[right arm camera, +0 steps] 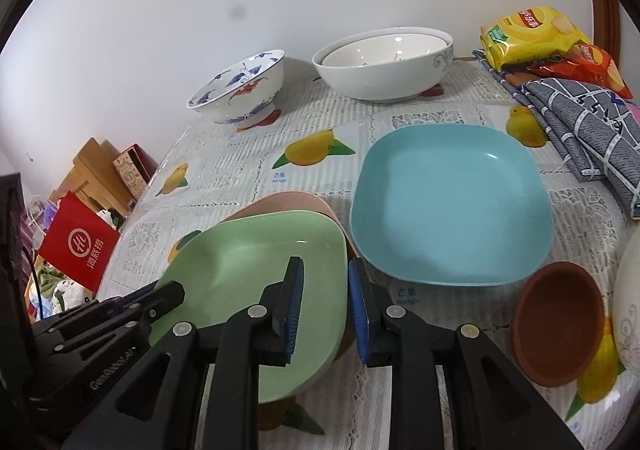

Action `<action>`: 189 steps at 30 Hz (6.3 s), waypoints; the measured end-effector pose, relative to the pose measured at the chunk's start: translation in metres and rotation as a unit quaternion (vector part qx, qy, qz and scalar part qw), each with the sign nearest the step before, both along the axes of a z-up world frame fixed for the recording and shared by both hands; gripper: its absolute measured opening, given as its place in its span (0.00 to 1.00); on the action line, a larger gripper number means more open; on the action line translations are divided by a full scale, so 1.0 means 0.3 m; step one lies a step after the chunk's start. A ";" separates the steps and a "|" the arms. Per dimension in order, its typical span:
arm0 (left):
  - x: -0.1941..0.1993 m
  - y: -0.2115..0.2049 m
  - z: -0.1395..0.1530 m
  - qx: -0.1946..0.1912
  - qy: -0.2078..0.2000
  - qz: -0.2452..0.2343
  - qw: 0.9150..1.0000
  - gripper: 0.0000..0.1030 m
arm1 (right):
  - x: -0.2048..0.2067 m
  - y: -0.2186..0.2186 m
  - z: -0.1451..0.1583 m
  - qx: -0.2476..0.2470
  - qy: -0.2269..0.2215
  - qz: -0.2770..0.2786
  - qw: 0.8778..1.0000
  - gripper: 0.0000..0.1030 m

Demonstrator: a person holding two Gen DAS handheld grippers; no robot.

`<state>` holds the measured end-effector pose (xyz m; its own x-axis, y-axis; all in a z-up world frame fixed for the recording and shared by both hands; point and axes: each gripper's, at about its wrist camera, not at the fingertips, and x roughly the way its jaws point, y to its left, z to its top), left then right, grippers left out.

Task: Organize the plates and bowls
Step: 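Lift the green plate with both tools and set it squarely onto the pink plate, then open both tools to release the green plate, then move both tools to the rim of the blue square plate, then close the left tool on the blue plate rim while the right tool grips it too, then carry the blue plate with both tools over the green plate stack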

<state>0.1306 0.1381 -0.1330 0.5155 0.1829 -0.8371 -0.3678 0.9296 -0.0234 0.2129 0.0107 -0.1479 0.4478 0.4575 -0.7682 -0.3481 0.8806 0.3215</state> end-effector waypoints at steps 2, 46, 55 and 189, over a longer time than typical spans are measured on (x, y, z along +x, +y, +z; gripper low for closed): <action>-0.003 -0.002 0.004 -0.001 0.000 -0.001 1.000 0.11 | -0.001 -0.005 0.014 -0.007 0.008 0.003 1.000 0.27; 0.011 -0.002 0.016 0.005 -0.011 -0.012 1.000 0.53 | 0.006 -0.002 -0.076 -0.063 0.031 -0.007 0.998 0.11; 0.011 -0.027 0.055 0.011 -0.020 -0.024 0.999 0.53 | 0.008 -0.087 0.037 -0.025 -0.003 -0.039 0.999 0.45; -0.089 -0.169 0.267 0.005 -0.060 -0.020 0.998 0.07 | -0.101 -0.173 0.225 0.013 -0.041 -0.051 0.998 0.05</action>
<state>0.1039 0.0875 -0.0529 0.6193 0.1678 -0.7670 -0.3249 0.9441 -0.0559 0.1825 -0.0413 -0.0804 0.5544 0.4266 -0.7146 -0.2840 0.9041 0.3193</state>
